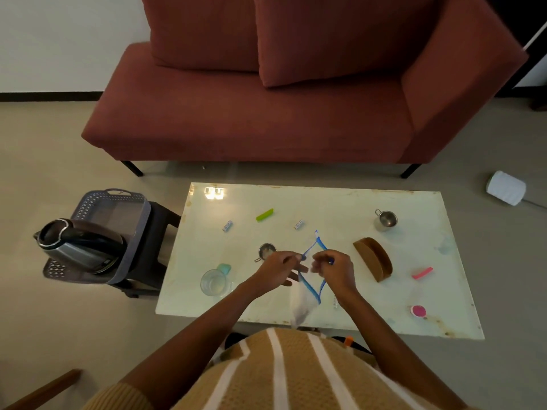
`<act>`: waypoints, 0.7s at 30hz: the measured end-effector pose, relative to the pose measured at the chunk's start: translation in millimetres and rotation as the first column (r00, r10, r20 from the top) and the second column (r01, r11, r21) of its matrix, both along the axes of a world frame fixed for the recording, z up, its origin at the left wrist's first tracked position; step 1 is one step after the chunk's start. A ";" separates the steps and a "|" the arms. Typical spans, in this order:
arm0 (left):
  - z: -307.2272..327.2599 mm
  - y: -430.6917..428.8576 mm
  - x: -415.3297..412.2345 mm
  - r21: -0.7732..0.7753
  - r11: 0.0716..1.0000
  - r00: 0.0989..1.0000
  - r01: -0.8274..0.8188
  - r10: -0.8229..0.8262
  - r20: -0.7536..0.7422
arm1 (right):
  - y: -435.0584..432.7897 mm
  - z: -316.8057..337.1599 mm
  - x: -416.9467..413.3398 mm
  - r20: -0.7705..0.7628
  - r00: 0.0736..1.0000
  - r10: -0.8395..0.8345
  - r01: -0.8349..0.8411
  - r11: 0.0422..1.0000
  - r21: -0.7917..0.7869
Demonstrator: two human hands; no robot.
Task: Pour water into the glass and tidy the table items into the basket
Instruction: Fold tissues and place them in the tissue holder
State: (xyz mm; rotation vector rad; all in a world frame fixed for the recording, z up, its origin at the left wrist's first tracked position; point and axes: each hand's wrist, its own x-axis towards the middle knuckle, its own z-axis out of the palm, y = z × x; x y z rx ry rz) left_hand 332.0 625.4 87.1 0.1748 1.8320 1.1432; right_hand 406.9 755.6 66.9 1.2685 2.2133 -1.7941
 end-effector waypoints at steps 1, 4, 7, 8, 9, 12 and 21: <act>2.5 -0.8 0.1 0.033 0.996 0.995 -0.078 0.076 0.066 | 2.6 7.8 -1.8 -0.043 0.998 -0.048 0.042 0.989 -0.140; -0.6 -6.3 -2.4 0.019 0.922 0.922 -0.386 0.386 -0.029 | 14.6 28.2 -4.0 -0.137 0.983 -0.123 0.057 0.911 -0.409; -6.0 -20.5 -9.1 -0.033 0.841 0.841 -0.540 0.539 -0.039 | 26.4 39.6 -0.5 -0.199 0.954 -0.224 0.035 0.743 -0.668; -7.7 -24.2 -10.1 -0.017 0.848 0.840 -0.530 0.527 0.130 | 29.0 40.7 2.3 -0.211 0.929 -0.304 0.018 0.606 -0.795; -8.7 -28.2 -10.0 0.026 0.869 0.831 -0.494 0.463 0.310 | 30.7 41.7 5.2 -0.232 0.905 -0.358 -0.019 0.509 -0.861; -6.1 -35.7 -10.3 0.120 0.898 0.798 -0.424 0.307 0.519 | 34.3 35.8 9.5 -0.365 0.870 -0.332 -0.147 0.531 -0.834; 5.3 -39.1 -26.4 0.178 0.876 0.850 -0.448 0.355 0.390 | 47.3 47.6 14.3 -0.211 0.975 -0.064 -0.090 0.757 -0.648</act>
